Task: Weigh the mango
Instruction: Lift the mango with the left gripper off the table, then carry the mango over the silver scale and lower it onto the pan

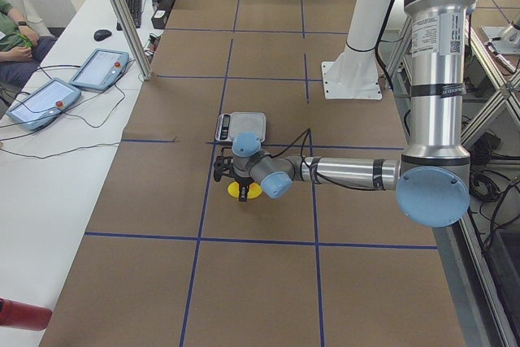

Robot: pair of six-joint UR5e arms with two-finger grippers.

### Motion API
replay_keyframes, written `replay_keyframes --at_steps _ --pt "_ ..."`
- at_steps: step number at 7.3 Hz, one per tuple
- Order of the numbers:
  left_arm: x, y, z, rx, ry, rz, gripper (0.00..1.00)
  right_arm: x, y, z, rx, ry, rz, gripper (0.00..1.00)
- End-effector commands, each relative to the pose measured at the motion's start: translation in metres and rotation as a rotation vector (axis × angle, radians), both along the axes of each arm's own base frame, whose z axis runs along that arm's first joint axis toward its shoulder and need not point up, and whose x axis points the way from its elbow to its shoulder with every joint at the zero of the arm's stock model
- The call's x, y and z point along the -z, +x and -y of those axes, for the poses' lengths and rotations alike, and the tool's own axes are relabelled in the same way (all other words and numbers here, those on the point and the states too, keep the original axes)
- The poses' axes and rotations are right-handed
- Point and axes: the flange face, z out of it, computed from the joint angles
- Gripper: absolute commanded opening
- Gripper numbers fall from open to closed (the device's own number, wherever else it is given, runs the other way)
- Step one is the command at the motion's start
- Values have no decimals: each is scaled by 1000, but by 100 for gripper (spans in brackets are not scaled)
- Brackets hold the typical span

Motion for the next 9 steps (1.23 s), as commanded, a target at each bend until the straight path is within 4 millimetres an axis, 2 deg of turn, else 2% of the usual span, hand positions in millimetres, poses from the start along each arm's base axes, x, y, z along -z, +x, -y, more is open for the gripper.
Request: replay_keyframes --at_steps 1,2,3,4,5,6,7,9 --pt "63 -27 10 -66 -33 69 0 0 0 0 0 1 0 100" --pt "118 -37 34 -61 -19 87 0 -1 0 -1 0 -1 0 100" --pt "166 -37 55 -43 -44 97 0 0 0 0 0 1 0 100" --pt "206 -27 74 -12 -68 86 0 0 0 0 0 -1 0 100" --pt "241 -10 86 84 -140 42 0 0 0 0 0 -1 0 100" --pt "265 48 74 72 -179 8 0 0 0 0 0 -1 0 100" --pt "259 114 54 25 -214 -4 0 0 0 0 0 -1 0 100" --pt "234 155 55 24 -206 -63 0 0 0 0 0 1 0 100"
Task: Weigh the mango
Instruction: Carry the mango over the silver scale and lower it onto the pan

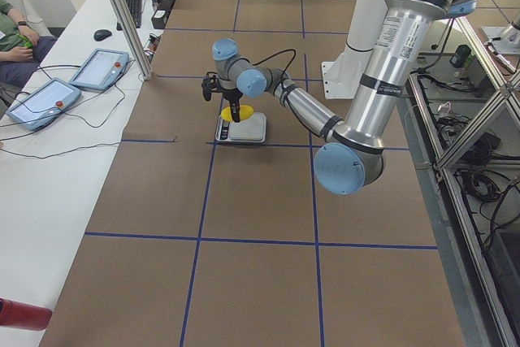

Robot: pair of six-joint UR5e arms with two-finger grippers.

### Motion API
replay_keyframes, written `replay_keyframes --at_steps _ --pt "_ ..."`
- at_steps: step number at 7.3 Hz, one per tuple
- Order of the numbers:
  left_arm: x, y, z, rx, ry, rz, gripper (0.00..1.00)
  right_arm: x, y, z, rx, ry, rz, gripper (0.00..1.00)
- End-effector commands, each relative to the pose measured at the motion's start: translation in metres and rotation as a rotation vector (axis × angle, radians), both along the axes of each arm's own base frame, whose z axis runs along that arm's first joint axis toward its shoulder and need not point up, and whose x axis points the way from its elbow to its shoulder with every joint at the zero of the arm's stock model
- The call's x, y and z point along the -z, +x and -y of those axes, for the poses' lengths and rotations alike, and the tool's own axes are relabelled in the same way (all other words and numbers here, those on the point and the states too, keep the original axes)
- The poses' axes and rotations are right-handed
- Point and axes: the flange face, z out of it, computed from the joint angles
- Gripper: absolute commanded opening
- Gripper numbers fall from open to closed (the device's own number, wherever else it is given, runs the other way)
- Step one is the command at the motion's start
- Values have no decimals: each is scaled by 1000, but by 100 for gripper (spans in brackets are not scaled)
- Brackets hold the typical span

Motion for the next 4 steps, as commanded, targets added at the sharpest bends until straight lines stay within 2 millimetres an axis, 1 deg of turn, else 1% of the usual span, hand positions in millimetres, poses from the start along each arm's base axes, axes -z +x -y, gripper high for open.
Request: replay_keyframes --at_steps 1,3,4 --pt "-16 42 -9 -2 -2 -18 0 0 0 0 0 0 0 100" --pt "-21 61 -17 -32 -9 -9 0 0 0 0 0 0 0 100" --pt "-21 66 -15 -37 -7 -6 0 0 0 0 0 0 0 100"
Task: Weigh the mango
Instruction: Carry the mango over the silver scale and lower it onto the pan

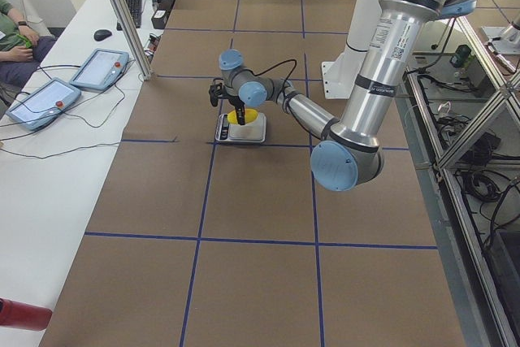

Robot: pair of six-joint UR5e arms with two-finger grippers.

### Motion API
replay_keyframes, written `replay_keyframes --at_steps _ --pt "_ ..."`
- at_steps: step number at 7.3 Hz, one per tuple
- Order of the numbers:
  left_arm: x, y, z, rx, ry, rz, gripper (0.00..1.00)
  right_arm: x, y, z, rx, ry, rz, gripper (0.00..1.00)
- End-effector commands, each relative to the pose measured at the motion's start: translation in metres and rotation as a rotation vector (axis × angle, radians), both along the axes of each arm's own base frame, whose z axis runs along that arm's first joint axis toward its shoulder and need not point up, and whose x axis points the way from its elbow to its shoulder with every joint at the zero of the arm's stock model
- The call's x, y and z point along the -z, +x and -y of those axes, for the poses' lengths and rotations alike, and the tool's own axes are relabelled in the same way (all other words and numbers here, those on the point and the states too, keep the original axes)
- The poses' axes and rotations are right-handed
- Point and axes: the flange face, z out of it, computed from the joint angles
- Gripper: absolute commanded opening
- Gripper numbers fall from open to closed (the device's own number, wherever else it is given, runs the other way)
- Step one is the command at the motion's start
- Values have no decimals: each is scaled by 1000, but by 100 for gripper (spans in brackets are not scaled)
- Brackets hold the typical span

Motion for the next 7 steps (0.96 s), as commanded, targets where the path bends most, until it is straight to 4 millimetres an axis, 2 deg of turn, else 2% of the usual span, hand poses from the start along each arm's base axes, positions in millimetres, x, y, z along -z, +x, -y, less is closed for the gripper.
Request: replay_keyframes --at_steps 1,2,3,4,5,6,7 --pt "-9 11 2 -7 14 8 37 0 0 0 0 0 0 100" --pt "-15 13 6 11 51 -2 93 0 0 0 0 0 0 100" --pt "-14 11 6 15 69 -1 100 0 0 0 0 0 0 100" --pt "-6 3 4 21 80 -12 100 0 0 0 0 0 0 100" --pt "13 -23 12 53 110 -29 100 0 0 0 0 1 0 100" --pt "31 -67 25 103 99 3 100 0 0 0 0 0 0 100" --pt "48 -97 24 49 133 65 100 0 0 0 0 0 0 100"
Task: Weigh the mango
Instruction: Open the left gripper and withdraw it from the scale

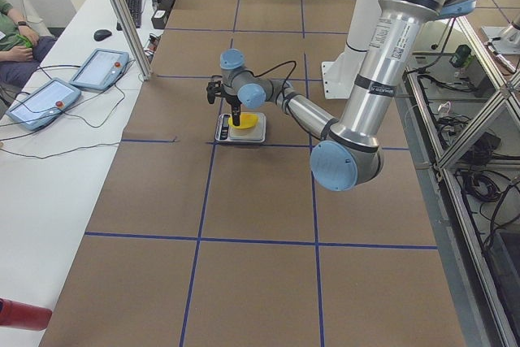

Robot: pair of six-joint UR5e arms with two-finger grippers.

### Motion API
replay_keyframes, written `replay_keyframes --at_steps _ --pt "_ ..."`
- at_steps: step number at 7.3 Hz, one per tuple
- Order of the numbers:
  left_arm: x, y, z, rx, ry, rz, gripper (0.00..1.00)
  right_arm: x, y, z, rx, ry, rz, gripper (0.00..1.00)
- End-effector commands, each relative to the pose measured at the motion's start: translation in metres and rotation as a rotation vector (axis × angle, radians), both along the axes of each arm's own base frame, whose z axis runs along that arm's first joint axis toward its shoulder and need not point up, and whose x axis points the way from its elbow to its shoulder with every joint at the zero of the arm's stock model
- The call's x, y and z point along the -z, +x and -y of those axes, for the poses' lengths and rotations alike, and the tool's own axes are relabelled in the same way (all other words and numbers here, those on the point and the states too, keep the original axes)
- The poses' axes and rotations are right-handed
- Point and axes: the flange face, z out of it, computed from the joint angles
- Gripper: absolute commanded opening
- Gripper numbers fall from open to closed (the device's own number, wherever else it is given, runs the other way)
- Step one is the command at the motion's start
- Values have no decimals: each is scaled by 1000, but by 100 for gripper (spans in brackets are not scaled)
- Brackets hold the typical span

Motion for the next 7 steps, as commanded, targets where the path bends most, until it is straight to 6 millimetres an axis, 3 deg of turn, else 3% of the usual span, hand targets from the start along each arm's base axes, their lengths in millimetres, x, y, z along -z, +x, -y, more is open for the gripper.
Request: replay_keyframes --at_steps 1,2,3,5,6,7 --pt "29 -79 9 -60 67 109 100 0 0 0 0 0 0 100" --pt "24 -129 26 -37 108 125 100 0 0 0 0 0 0 100" --pt "5 -165 36 -59 153 157 100 0 0 0 0 0 0 100" --pt "-73 -240 31 -167 187 161 100 0 0 0 0 0 0 100" --pt "-134 -291 41 -218 204 178 100 0 0 0 0 0 0 100" --pt "-164 -327 39 -217 192 144 100 0 0 0 0 1 0 100"
